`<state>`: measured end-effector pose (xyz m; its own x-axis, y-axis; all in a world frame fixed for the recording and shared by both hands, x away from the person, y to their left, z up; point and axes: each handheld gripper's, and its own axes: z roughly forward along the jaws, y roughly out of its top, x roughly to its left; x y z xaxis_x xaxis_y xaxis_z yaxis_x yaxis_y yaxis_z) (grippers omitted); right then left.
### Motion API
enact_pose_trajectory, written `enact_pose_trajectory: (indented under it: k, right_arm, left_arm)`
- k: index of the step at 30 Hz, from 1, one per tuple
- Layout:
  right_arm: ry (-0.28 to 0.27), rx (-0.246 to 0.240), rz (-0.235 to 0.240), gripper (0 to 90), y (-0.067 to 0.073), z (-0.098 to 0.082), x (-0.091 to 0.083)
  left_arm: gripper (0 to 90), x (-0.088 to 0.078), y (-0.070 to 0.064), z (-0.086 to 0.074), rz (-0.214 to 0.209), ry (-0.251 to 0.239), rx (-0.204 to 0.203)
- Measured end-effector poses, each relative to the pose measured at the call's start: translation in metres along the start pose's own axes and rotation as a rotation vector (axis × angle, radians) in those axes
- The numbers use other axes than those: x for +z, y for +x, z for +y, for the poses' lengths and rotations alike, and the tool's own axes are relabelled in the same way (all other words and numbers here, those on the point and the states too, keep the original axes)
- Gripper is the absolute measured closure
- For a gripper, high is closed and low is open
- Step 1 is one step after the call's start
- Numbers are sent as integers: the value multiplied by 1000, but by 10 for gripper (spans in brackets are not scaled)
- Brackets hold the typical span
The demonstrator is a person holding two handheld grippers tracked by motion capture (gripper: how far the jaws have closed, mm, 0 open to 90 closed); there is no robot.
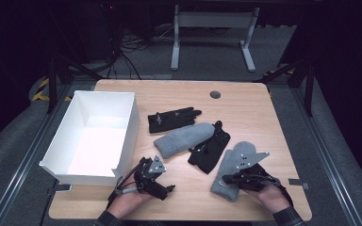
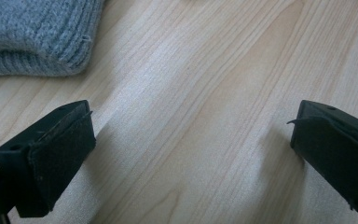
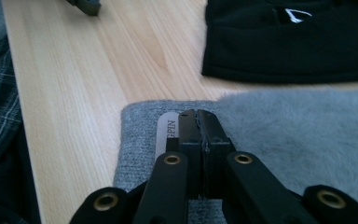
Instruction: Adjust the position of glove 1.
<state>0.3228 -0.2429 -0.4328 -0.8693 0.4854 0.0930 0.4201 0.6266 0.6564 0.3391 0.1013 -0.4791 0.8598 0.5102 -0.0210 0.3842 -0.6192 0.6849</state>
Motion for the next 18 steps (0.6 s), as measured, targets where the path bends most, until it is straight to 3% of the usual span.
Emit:
enact_pose_trajectory:
  k: [5,8,11,18]
  right_arm:
    - [-2,-31,26,899,9,10,11]
    - [-20,-42,26,897,8,14,10]
    - [-36,-27,-26,898,-5,15,2]
    - [-75,79,-198,898,-56,4,-22]
  left_arm:
    - [1,0,0,0,1,2,1]
    - [1,0,0,0,0,1,0]
    - [1,0,0,0,1,0,1]
    - [1,0,0,0,1,2,1]
